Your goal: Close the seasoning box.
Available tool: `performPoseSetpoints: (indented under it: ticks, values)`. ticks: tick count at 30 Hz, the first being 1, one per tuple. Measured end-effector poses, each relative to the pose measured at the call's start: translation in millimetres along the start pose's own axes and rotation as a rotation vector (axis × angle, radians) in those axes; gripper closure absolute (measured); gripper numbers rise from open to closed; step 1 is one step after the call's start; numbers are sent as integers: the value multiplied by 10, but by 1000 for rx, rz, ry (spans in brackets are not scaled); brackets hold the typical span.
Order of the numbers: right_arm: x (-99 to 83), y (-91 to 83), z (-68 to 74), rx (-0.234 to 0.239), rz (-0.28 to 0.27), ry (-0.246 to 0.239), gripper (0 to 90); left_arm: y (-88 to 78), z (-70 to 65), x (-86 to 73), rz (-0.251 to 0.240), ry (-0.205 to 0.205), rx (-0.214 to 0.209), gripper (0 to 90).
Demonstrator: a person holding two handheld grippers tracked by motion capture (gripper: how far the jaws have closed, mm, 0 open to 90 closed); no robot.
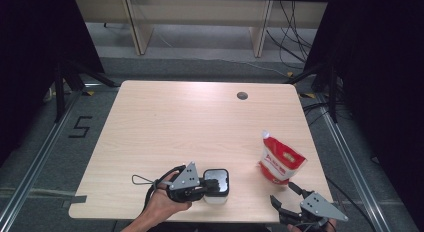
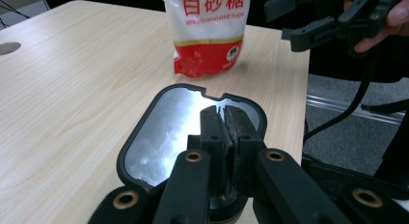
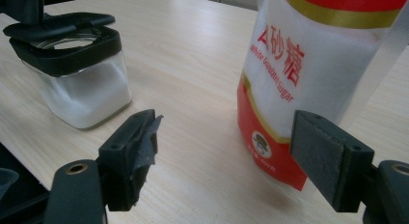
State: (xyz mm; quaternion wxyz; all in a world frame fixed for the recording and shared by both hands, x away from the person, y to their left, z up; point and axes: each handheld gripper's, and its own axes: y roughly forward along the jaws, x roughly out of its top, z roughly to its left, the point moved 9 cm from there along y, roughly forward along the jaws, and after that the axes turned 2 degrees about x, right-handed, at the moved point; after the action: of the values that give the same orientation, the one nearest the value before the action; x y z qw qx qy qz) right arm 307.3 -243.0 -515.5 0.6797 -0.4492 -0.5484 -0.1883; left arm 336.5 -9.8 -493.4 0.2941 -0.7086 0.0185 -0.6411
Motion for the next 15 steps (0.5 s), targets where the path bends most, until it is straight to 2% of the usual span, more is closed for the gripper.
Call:
performPoseSetpoints:
  ticks: [9,10,11,13,14,15]
  values:
    - [-7,2,9,8,2,12,263,16,-10,-18,2,-26,-10,846]
    - [9,2,-13,-4,-9,-17,263,12,-23,-14,-1,-40,-15,841]
    - [1,2,4,6,-1,-1,263,3,-22,-9,0,-32,-11,831]
    - [0,3,5,6,-2,0,263,-20,-29,7,-9,-34,-22,801]
    - [6,-3,-23,-14,-8,-16,263,-36,-41,16,-18,-55,-29,783]
    - [-8,9,2,3,1,5,263,-57,-49,25,-25,-66,-33,767]
